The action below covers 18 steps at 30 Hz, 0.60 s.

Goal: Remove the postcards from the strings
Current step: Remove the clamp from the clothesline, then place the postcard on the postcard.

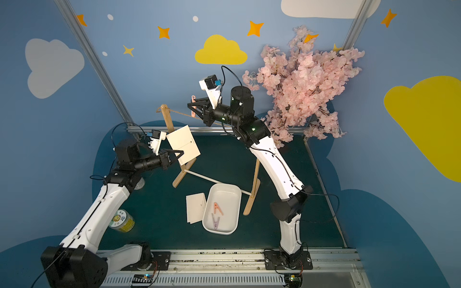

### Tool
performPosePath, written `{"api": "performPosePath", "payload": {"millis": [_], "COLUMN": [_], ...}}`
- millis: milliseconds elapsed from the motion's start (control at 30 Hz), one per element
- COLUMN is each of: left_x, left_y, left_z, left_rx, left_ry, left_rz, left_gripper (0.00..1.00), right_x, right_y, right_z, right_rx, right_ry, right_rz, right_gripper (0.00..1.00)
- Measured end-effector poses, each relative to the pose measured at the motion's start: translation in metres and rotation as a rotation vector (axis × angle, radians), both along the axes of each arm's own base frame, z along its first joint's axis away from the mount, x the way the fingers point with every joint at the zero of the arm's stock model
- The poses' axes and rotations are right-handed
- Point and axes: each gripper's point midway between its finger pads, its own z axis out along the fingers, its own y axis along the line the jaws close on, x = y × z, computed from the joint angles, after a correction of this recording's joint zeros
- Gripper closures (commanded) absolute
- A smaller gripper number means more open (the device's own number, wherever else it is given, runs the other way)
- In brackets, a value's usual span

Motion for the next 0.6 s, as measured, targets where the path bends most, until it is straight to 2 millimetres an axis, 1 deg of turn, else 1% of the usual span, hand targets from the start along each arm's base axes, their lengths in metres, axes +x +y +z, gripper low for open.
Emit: {"api": "performPosePath", "payload": {"millis": [133,233,300,333,433,500,533,600], "left_x": [-0.015,-0.028,-0.037,-0.041,-0.055,-0.066,-0.071,-0.080], "left_y": [0.002,0.004,0.004,0.005,0.005,0.005,0.005,0.005], "left_z": [0.002,0.003,0.002,0.001,-0.008,-0.019,-0.026,-0.043], "left_rx": [-0.017,-0.035,-0.051,-0.057,-0.079,-0.091,-0.093,-0.093], "left_ry": [0.008,0.019,0.035,0.044,0.092,0.132,0.154,0.208], "left_rz": [0.017,0.030,0.036,0.039,0.049,0.060,0.067,0.084], "left_gripper": [0.96,0.96,0.95,0.95,0.95,0.95,0.95,0.96], "right_x": [-0.025,-0.051,-0.076,-0.084,-0.116,-0.136,-0.141,-0.151], "right_y": [-0.015,-0.025,-0.031,-0.033,-0.045,-0.057,-0.062,-0.074], "right_z": [-0.005,-0.019,-0.036,-0.042,-0.069,-0.090,-0.098,-0.121], "right_rx": [-0.017,-0.039,-0.063,-0.072,-0.100,-0.112,-0.117,-0.134], "right_ry": [0.003,0.009,0.014,0.016,0.031,0.051,0.060,0.101], "right_rz": [0.003,0.001,0.004,0.001,-0.004,-0.012,-0.020,-0.040], "right_gripper": [1.00,1.00,1.00,1.00,1.00,1.00,1.00,1.00]}}
